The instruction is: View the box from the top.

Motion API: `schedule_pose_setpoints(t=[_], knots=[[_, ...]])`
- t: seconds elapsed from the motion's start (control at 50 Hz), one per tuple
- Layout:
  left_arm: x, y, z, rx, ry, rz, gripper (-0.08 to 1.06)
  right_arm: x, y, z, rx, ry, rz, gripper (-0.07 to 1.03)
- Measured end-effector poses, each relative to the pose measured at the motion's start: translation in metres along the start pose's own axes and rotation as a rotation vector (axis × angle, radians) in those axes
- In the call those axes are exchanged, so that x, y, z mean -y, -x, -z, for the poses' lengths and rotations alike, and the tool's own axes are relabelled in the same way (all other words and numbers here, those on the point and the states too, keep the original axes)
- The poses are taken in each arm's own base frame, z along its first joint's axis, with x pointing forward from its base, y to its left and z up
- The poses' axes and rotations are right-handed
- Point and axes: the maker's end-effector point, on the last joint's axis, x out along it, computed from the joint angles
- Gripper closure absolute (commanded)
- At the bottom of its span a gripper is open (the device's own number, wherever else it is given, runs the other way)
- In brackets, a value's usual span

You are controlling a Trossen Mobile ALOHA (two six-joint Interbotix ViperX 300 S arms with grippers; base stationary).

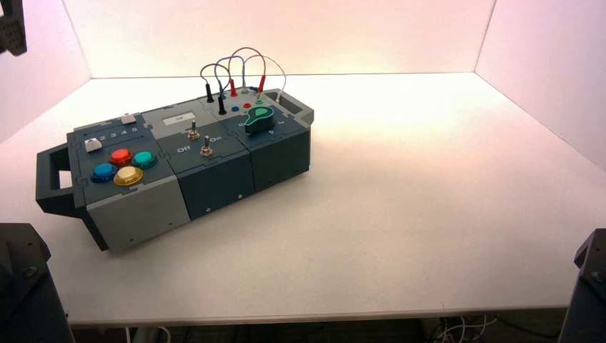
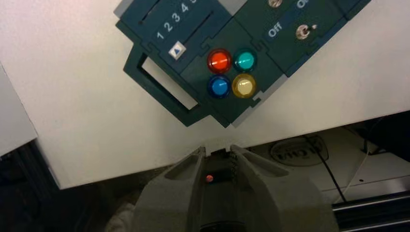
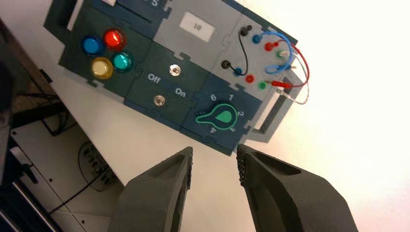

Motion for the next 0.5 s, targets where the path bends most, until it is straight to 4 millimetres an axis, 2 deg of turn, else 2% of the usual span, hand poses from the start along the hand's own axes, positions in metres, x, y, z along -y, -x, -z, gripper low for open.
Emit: schedule_pose_setpoints(t=[0.28,0.5], knots=[[0.003,-0.006,-0.006,-0.005,0.021,0.027,0.68,-0.001,-0.003,0.01,0.056,-0.031,0.006,0.47],[0.008,-0.006,-0.009,0.008,0.025,0.055,0.68,-0.003,-0.013,0.018,0.035,-0.033,0.001,0.47]])
